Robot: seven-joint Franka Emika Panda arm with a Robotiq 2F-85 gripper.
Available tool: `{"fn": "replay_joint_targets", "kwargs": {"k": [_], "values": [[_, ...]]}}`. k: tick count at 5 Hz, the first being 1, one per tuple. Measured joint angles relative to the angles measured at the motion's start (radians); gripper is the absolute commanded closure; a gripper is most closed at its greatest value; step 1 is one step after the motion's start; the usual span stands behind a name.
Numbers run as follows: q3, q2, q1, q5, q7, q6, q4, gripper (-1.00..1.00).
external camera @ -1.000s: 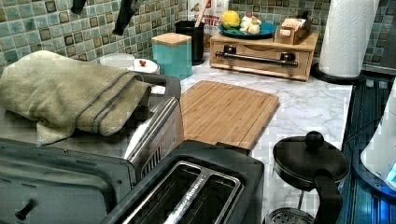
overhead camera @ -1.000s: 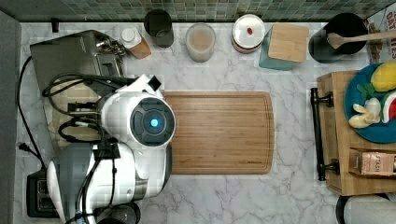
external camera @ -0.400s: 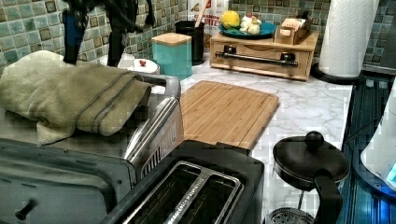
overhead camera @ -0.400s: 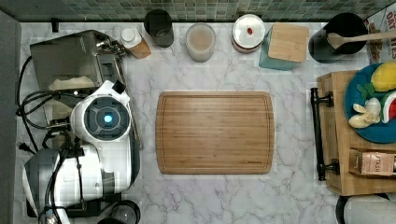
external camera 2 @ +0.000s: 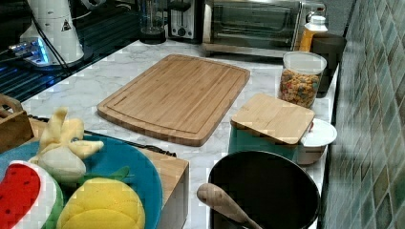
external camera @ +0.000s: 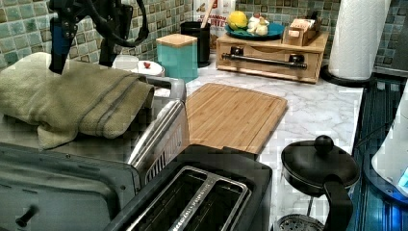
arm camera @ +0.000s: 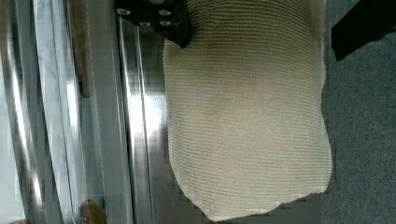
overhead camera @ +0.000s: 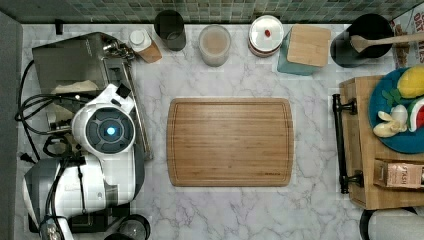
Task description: Pick up the towel.
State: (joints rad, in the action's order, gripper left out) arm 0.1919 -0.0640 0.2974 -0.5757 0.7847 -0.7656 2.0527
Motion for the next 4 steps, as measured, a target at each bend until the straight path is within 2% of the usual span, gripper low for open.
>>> {"fn": "replay_joint_targets", "kwargs": {"k": [1, 2, 3, 4], "values": [[-0.001, -0.027, -0.002, 0.028, 0.000, 0.034, -0.023, -1.00], [0.000, -0.095, 0.003, 0.051, -0.002, 0.112, -0.098, -0.29], [0.004, -0.190, 0.010, 0.063, -0.008, 0.144, -0.213, 1.00], [0.005, -0.233, 0.017, 0.066, -0.034, 0.091, -0.271, 1.00]]}}
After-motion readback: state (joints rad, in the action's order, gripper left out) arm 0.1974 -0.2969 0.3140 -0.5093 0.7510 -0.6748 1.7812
